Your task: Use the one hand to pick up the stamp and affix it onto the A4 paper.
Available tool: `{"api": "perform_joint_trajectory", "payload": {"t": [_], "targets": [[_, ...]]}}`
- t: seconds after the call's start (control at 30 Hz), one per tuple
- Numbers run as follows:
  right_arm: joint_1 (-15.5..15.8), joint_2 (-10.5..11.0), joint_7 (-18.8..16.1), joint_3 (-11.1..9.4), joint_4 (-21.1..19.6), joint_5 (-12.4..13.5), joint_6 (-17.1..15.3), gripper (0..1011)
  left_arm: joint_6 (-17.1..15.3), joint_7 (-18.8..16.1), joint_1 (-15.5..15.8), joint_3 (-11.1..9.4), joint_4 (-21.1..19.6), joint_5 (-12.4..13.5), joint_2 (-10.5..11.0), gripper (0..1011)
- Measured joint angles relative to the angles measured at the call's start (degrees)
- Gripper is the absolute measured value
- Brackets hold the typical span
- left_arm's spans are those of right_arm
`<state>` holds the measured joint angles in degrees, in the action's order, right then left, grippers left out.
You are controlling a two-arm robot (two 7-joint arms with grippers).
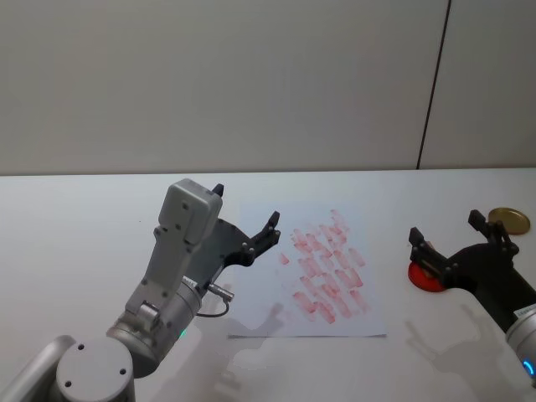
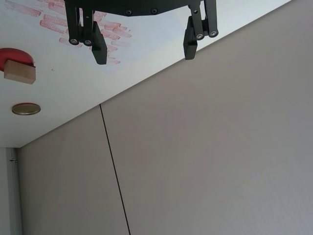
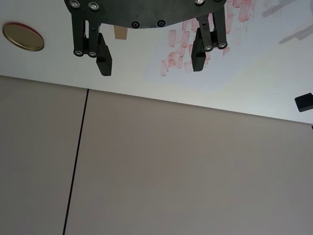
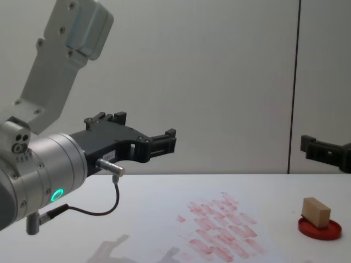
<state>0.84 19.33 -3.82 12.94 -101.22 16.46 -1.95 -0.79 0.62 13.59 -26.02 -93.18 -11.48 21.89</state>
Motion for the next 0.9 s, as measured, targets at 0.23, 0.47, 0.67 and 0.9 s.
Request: {"api": "perform_joint_trajectory", "payload": {"t": [0.23,0.47,0.67,0.9], "targets": [[-0.07,-0.15,0.24,-0.01,0.13,-0.01,-0.63,1001,0.0,0.0,0.0,0.0,0.0,0.0,0.0,993],[-0.76,-0.82,1.55,-0.05,0.6,0.06,-3.77,1001,0.0,0.0,0.0,0.0,0.0,0.0,0.0,993],[-2.22,-1.77,2.99,-0.04,1.75,-0.3,-7.66,1001,0.0,0.0,0.0,0.0,0.0,0.0,0.0,993],[-4.38,-2.92,4.15,-0.14,3.68,-0.8,-11.59,1001,0.0,0.0,0.0,0.0,0.0,0.0,0.0,993]]}}
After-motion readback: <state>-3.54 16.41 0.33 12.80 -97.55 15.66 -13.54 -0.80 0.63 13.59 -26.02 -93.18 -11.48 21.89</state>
